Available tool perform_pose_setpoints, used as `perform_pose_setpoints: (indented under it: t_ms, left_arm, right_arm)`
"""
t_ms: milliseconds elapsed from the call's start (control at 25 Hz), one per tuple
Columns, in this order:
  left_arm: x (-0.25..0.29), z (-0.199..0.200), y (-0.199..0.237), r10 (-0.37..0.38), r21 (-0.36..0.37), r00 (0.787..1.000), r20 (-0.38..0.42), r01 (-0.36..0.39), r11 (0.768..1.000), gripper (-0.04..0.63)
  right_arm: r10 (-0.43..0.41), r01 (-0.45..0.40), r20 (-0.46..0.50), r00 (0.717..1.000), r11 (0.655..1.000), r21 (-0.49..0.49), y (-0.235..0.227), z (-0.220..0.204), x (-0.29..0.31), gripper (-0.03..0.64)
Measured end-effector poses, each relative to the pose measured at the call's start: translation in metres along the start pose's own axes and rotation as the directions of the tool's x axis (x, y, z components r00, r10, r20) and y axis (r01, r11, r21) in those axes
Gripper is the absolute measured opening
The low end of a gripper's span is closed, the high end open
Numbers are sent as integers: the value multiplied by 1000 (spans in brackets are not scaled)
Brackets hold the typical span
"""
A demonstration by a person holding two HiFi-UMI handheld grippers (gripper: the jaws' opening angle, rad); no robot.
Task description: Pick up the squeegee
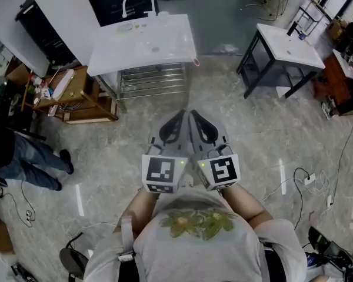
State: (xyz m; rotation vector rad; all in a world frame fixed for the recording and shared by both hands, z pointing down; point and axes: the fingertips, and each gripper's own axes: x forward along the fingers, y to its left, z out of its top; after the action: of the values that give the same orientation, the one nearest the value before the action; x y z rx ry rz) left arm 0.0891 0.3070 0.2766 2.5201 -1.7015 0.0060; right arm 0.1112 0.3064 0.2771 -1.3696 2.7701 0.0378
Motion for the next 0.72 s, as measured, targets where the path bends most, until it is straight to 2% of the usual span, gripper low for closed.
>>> perform_pose_setpoints:
  t_ms: [440, 720]
  left_arm:
    - [8, -19, 5, 41, -26, 999, -25, -42, 999, 8]
    - [42, -29, 31, 11, -37, 999, -52, -13, 999, 8]
  right_arm:
    - [32, -32, -36, 999, 999, -22, -4, -18, 7, 23]
    - [13, -15, -67, 998, 999, -28, -19, -32, 43, 23]
